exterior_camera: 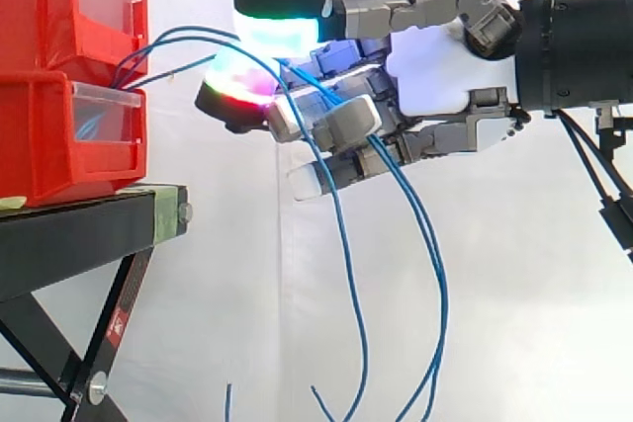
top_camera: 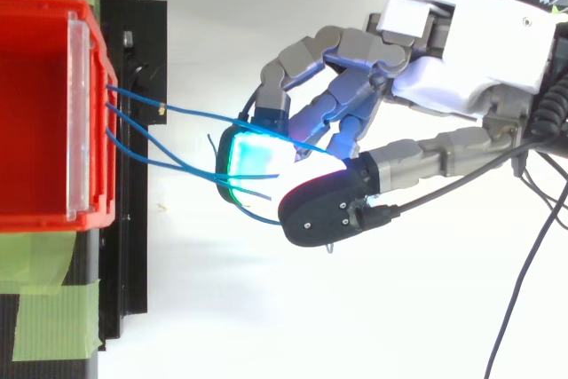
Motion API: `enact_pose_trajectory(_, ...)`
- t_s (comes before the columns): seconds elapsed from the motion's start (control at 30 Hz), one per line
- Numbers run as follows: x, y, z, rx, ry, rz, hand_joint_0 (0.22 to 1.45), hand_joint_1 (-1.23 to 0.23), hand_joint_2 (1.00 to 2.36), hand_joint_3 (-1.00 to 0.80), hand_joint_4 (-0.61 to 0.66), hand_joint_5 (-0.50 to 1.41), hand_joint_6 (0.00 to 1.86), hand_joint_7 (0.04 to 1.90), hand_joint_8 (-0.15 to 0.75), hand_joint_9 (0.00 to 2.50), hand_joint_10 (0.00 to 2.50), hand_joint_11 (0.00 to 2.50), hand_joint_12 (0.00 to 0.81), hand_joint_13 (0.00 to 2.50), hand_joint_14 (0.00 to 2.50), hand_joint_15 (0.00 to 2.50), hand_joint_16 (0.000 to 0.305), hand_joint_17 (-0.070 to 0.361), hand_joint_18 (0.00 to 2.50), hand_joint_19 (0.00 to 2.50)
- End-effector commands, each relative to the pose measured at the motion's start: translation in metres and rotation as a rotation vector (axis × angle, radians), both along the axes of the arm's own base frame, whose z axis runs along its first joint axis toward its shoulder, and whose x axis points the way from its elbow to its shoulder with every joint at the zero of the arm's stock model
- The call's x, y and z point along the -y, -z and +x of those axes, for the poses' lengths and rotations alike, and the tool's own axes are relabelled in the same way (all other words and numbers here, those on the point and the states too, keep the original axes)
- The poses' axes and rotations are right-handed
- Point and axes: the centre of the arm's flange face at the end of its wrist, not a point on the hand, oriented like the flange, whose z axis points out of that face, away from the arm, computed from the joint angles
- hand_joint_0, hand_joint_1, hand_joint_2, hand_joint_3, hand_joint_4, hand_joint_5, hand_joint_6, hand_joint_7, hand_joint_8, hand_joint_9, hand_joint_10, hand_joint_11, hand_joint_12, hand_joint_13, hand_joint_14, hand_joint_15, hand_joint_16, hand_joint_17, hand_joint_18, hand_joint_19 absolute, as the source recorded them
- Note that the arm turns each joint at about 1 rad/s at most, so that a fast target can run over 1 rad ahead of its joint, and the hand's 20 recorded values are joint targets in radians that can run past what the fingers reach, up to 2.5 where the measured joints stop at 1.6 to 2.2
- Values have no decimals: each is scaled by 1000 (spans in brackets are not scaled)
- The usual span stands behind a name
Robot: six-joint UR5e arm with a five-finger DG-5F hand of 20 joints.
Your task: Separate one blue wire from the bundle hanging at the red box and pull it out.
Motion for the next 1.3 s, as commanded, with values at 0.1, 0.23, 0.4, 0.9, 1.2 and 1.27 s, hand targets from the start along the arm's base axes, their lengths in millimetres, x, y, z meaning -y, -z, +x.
enact_pose_trajectory(0.1, 0, 0, 0, 0, 0, 0, 671, -958, 1019, -208, 269, -258, 894, 946, 354, 753, 17, 1159, 407, 1323, 23, 1227, 62, 139, 735, 475)
enact_pose_trajectory(0.23, 0, 0, 0, 0, 0, 0, 677, -975, 1019, -224, 273, -261, 892, 946, 353, 729, 17, 1162, 404, 1316, 22, 1220, 62, 140, 736, 459)
enact_pose_trajectory(0.4, 0, 0, 0, 0, 0, 0, 693, -994, 1018, -242, 279, -265, 887, 949, 354, 705, 18, 1159, 400, 1304, 22, 1219, 62, 140, 737, 443)
enact_pose_trajectory(0.9, 0, 0, 0, 0, 0, 0, 559, -828, 1005, -440, 288, -253, 874, 914, 371, 749, 16, 1129, 418, 1327, 20, 1221, 63, 142, 725, 525)
enact_pose_trajectory(1.2, 0, 1, 0, -1, 0, 0, 547, -547, 1006, -433, 267, -233, 864, 898, 379, 862, 16, 1114, 418, 1376, 19, 1215, 63, 142, 737, 565)
enact_pose_trajectory(1.27, 0, 0, 0, 0, 0, 0, 557, -525, 1007, -423, 259, -231, 863, 895, 376, 869, 16, 1112, 411, 1375, 19, 1228, 62, 140, 735, 565)
